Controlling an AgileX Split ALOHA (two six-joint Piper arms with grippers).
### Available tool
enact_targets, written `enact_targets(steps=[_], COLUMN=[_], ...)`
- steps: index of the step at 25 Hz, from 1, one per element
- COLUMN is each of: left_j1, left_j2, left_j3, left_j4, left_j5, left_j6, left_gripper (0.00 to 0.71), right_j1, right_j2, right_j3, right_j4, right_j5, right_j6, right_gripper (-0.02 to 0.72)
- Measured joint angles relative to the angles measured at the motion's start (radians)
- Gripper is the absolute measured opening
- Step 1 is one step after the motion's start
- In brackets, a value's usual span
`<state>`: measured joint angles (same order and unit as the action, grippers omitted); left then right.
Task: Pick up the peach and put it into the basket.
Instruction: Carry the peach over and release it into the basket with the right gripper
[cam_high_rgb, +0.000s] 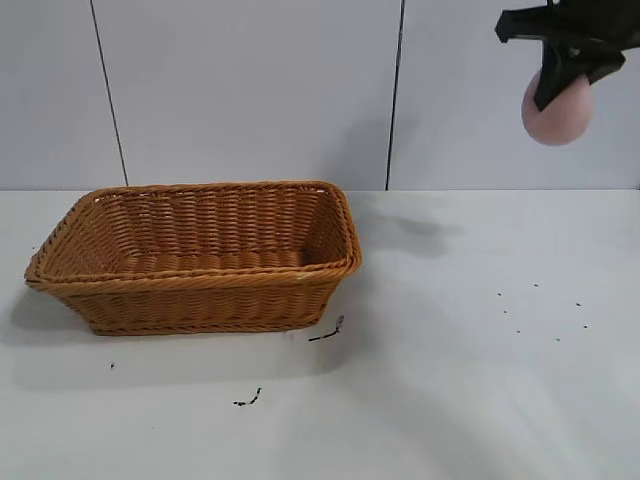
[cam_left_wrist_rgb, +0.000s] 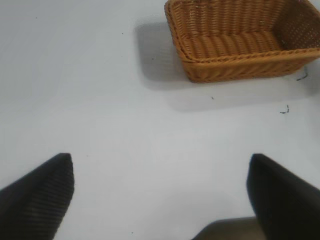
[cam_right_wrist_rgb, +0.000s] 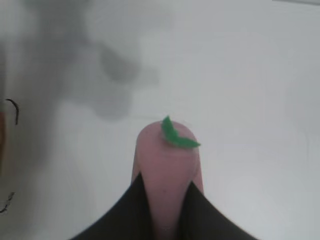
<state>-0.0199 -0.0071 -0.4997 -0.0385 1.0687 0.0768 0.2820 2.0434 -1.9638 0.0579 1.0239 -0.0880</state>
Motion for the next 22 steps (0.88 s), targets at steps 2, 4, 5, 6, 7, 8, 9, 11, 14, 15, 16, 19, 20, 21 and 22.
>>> enact_targets(steps=[2, 4, 5, 6, 7, 8, 9, 11, 14, 15, 16, 19, 20, 21, 22], left_j1=[0.000, 0.000, 0.000, 0.000, 0.000, 0.000, 0.000, 0.000, 0.000, 0.000, 0.000, 0.000, 0.000, 0.000, 0.000], left_j2=[0.000, 0.000, 0.000, 0.000, 0.000, 0.000, 0.000, 0.000, 0.000, 0.000, 0.000, 0.000, 0.000, 0.000, 0.000], left_j3=[0.000, 0.000, 0.000, 0.000, 0.000, 0.000, 0.000, 0.000, 0.000, 0.000, 0.000, 0.000, 0.000, 0.000, 0.000], left_j4=[0.000, 0.000, 0.000, 0.000, 0.000, 0.000, 0.000, 0.000, 0.000, 0.000, 0.000, 0.000, 0.000, 0.000, 0.000], left_j5=[0.000, 0.000, 0.000, 0.000, 0.000, 0.000, 0.000, 0.000, 0.000, 0.000, 0.000, 0.000, 0.000, 0.000, 0.000], left_j6=[0.000, 0.000, 0.000, 0.000, 0.000, 0.000, 0.000, 0.000, 0.000, 0.000, 0.000, 0.000, 0.000, 0.000, 0.000], left_gripper=[0.692, 0.692, 0.692, 0.692, 0.692, 0.692, 0.692, 0.692, 0.692, 0.692, 0.692, 0.692, 0.692, 0.692, 0.692], right_j1=[0.068, 0.139, 0.171, 0.197, 0.226, 0.250, 0.272, 0.302, 0.324, 0.325, 0.326, 0.326, 0.326, 0.326, 0.326], right_j2=[0.037, 0.077, 0.098, 0.120, 0.140, 0.155, 0.176, 0.215, 0.279, 0.296, 0.316, 0.357, 0.365, 0.369, 0.370], right_j3=[-0.060, -0.107, -0.128, -0.143, -0.152, -0.157, -0.159, -0.160, -0.160, -0.160, -0.160, -0.160, -0.159, -0.159, -0.159], right_j4=[0.001, 0.003, 0.003, 0.004, 0.004, 0.004, 0.004, 0.004, 0.004, 0.002, 0.000, 0.001, 0.003, 0.006, 0.006], right_j5=[0.009, 0.009, 0.008, 0.008, 0.003, -0.008, -0.025, -0.059, -0.108, -0.123, -0.130, -0.131, -0.130, -0.129, -0.128], right_j6=[0.000, -0.001, -0.002, -0.002, -0.002, -0.002, -0.002, -0.002, -0.002, -0.002, -0.002, -0.005, -0.015, -0.032, -0.049], right_gripper=[0.025, 0.025, 0.025, 0.025, 0.025, 0.025, 0.025, 0.025, 0.025, 0.025, 0.025, 0.027, 0.036, 0.053, 0.088])
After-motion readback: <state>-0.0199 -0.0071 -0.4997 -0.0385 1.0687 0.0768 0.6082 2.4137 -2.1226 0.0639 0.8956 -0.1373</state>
